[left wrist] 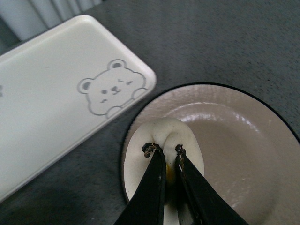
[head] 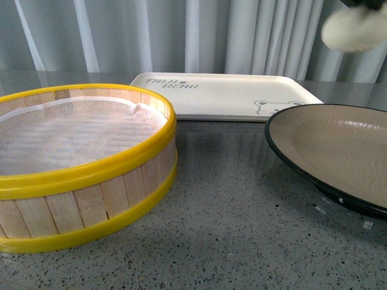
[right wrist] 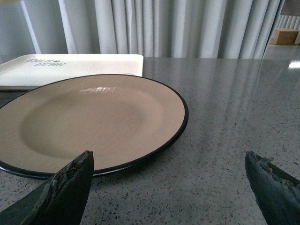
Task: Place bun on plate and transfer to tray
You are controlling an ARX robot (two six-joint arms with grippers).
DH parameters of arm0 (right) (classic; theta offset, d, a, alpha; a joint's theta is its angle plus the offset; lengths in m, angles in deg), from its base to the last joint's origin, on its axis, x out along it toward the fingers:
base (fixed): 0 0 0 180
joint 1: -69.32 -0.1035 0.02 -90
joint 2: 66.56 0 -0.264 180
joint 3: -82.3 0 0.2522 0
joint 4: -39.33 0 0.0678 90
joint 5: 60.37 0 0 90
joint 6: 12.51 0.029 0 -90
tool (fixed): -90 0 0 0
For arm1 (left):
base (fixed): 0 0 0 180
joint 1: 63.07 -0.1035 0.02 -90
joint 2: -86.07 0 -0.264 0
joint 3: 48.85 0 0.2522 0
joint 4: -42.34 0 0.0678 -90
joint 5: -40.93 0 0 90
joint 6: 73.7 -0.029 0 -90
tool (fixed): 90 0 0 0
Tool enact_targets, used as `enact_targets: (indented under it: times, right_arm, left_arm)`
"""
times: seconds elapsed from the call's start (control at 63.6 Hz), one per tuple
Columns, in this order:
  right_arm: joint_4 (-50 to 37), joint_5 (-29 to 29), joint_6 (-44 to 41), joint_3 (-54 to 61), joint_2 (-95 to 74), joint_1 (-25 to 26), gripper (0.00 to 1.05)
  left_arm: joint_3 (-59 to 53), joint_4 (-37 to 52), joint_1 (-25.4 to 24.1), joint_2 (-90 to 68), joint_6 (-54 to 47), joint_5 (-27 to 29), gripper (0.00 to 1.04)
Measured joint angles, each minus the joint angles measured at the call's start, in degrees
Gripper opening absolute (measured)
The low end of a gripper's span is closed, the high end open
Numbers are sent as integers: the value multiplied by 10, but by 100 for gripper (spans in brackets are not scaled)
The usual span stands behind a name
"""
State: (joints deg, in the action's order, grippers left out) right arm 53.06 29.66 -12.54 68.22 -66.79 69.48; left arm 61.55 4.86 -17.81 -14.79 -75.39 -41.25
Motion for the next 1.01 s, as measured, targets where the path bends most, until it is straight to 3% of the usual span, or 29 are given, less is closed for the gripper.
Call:
enact_targets:
  times: [0.173,0.707,1.006]
  right_arm:
    - [0,0,0,0,0,0,96]
    - [0,0,0,0,0,0,96]
    - [0,0,0,0,0,0,96]
  left_arm:
    - [5,22,34,-58,-7,9,4]
    - [11,40,65,-119,-9,15,4]
    - [12,54,74,-145,-39,50,4]
